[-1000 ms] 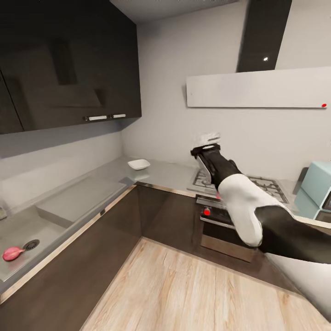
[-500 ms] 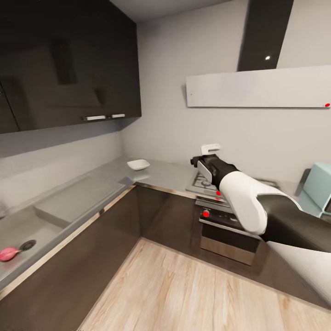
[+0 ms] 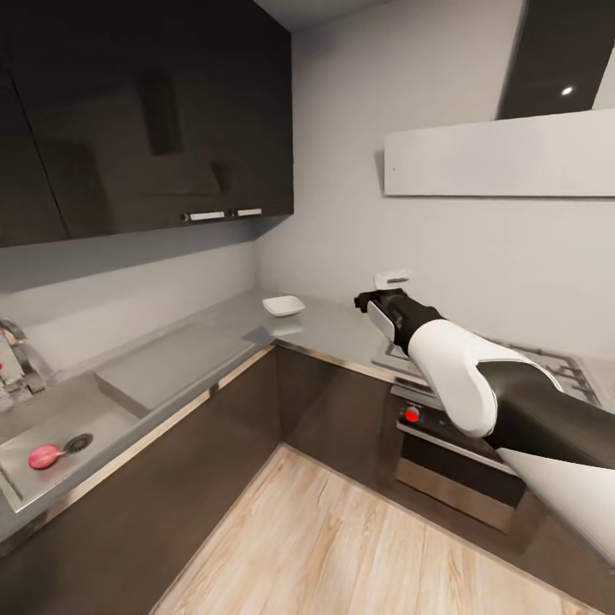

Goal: In the kitchen, take the Vidalia onion out of the sink, dice it on the chopping board with the paring knife, put the diced onion into the bowl on the countertop, then place both the paring knife and the chopping board into the sink.

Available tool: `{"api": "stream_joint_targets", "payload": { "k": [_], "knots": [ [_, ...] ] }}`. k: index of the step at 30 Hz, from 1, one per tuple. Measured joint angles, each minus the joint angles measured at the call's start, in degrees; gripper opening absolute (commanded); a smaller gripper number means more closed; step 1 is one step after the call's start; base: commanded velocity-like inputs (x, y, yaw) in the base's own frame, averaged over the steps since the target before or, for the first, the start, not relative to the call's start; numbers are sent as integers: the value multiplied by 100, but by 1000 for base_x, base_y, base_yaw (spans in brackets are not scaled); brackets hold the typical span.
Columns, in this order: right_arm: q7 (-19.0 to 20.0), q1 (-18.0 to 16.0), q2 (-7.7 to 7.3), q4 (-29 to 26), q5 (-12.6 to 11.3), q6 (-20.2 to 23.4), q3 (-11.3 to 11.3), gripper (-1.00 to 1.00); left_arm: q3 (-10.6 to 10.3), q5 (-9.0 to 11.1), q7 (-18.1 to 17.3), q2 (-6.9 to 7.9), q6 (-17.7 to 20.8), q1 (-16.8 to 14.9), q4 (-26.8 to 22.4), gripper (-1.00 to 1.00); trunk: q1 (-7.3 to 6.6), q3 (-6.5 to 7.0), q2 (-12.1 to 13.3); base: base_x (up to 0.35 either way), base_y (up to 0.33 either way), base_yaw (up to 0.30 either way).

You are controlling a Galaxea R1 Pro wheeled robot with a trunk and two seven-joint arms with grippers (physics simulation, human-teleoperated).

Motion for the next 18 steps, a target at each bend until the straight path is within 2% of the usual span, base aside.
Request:
{"api": "stream_joint_targets", "payload": {
  "k": [4,11,18],
  "knots": [
    [10,14,-5,10,0,-37,0,100,4,5,0,10,-5,0,-1,100,0,-13,1,233,-2,169],
    [31,26,-179,17,2,-255,0,100,4,5,0,13,-5,0,-2,100,-1,-15,1,261,0,11],
    [43,27,-211,68,-8,-267,2,100,6,8,0,17,-5,0,-7,100,-1,-15,1,275,0,1]
  ]
}}
